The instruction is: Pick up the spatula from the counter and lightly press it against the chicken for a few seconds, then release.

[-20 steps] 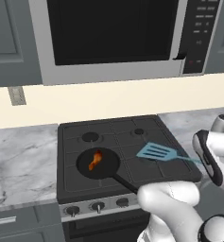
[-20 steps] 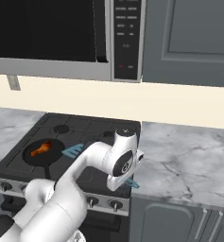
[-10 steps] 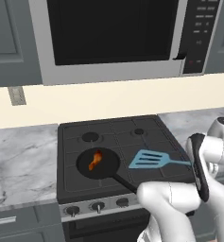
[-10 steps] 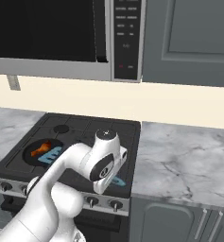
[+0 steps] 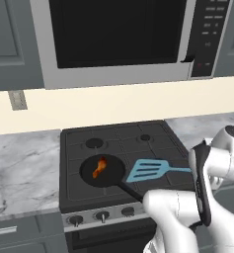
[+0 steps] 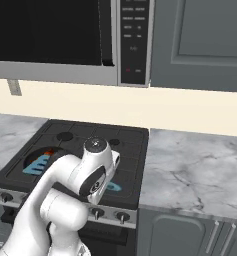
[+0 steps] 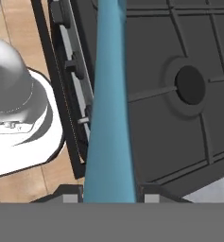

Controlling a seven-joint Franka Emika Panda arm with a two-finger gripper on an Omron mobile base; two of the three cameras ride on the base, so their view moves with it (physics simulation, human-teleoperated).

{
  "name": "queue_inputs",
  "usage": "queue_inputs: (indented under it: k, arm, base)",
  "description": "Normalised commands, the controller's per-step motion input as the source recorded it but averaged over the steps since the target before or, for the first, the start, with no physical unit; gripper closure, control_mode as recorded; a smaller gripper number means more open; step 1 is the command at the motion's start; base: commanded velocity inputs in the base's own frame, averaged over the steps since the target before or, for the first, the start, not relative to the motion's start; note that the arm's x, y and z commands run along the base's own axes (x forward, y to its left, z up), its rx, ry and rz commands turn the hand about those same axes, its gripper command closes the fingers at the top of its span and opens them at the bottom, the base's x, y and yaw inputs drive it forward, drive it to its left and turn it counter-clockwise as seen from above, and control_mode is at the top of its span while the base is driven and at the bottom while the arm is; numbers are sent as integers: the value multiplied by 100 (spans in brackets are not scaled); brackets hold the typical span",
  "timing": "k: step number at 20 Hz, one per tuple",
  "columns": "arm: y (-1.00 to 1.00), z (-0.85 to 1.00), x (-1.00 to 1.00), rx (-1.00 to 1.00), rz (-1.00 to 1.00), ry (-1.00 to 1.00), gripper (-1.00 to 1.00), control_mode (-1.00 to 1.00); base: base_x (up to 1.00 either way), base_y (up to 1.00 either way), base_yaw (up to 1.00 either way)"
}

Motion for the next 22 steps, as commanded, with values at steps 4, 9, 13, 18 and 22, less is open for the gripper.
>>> queue_inputs:
  k: [4, 9, 13, 18, 22]
  arm:
    - [31, 15, 8, 2, 0, 0, 100, -100]
    - [24, 14, 8, 6, 0, 0, 100, -100]
    - [28, 7, 10, 2, 0, 0, 100, -100]
    - [29, -1, 6, 0, 0, 0, 100, -100]
    - [24, -6, 20, 0, -2, 0, 100, -100]
  base:
    - [0, 0, 0]
    - [0, 0, 0]
    - [0, 0, 0]
    - [0, 0, 0]
    - [0, 0, 0]
